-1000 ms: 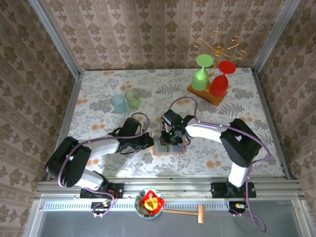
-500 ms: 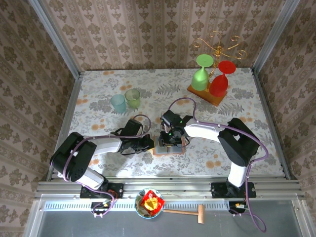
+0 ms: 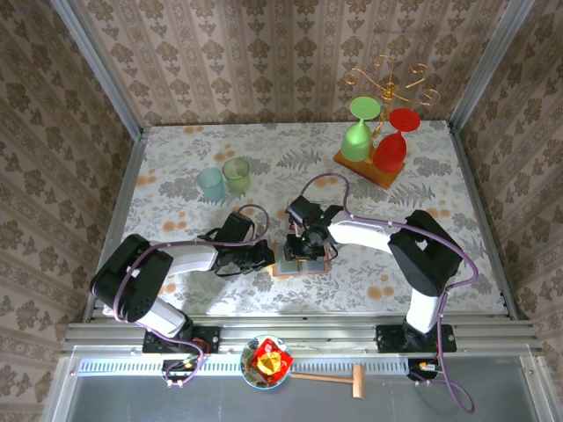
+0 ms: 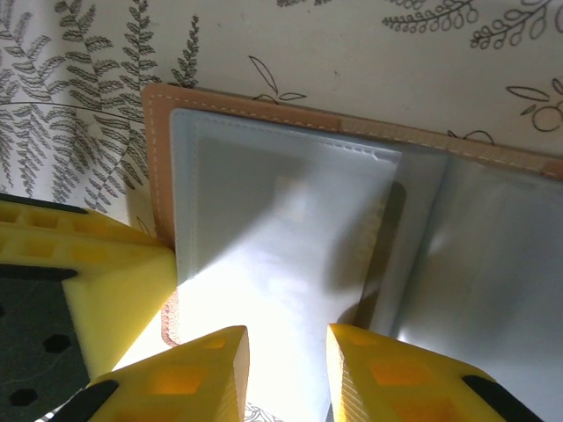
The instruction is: Take the credit cards out of the card holder
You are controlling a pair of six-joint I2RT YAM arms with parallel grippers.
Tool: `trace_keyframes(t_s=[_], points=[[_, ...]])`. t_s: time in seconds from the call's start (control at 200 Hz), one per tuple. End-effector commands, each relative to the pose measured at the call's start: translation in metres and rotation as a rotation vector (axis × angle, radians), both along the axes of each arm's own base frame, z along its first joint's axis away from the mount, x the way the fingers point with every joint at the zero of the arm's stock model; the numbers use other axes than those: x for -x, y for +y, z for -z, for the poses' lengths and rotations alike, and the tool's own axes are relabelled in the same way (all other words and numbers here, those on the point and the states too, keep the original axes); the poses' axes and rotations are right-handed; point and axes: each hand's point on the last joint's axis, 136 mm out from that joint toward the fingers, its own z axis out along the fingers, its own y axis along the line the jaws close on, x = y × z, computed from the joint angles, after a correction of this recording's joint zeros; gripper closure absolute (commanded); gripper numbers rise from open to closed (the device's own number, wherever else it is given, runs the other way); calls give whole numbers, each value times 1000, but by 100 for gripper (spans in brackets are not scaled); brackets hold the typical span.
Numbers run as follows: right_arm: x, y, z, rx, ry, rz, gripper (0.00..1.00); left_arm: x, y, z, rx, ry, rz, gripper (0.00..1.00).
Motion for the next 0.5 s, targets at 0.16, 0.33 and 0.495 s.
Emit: trace_keyframes(t_s=[0.16, 0.33, 0.495], points=[[0, -8, 4, 54, 1, 21, 70, 6, 3, 6, -26, 37, 9, 99], [0, -11, 3, 54, -3, 29, 70, 7, 4, 6, -29, 39, 10, 99], [-1, -14, 2, 51, -5, 36, 70, 8, 5, 6, -31, 39, 8, 99]])
